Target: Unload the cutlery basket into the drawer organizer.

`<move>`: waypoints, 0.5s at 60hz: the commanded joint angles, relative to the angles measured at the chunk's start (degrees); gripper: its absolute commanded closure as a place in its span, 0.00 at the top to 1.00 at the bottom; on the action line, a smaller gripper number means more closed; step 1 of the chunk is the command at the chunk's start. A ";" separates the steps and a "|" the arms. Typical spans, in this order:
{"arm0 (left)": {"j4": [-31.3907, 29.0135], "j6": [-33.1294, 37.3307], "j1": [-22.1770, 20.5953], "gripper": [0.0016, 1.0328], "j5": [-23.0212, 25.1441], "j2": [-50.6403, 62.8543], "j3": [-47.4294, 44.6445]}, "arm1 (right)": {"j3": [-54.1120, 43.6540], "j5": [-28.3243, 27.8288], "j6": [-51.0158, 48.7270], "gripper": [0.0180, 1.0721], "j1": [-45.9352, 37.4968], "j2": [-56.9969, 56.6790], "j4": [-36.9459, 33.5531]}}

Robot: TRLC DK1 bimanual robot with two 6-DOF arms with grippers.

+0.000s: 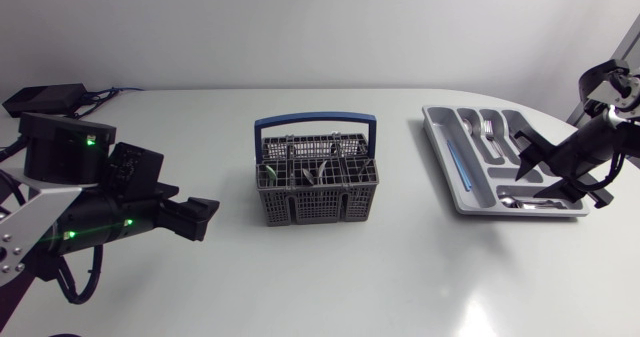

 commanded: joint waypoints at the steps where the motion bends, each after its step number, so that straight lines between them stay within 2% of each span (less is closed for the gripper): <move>1: 0.63 -0.13 -0.47 0.96 0.23 -0.99 -1.22 | -0.43 -2.36 -5.81 0.71 2.07 -0.43 -3.07; 9: 1.86 -0.13 -0.47 0.96 0.23 -1.70 -1.05 | -0.07 -8.43 -13.28 0.74 5.76 -1.14 -8.43; 30: 3.09 0.13 -1.44 0.96 0.14 -1.61 -1.31 | -6.23 -8.69 -17.33 0.75 18.24 -10.63 -2.98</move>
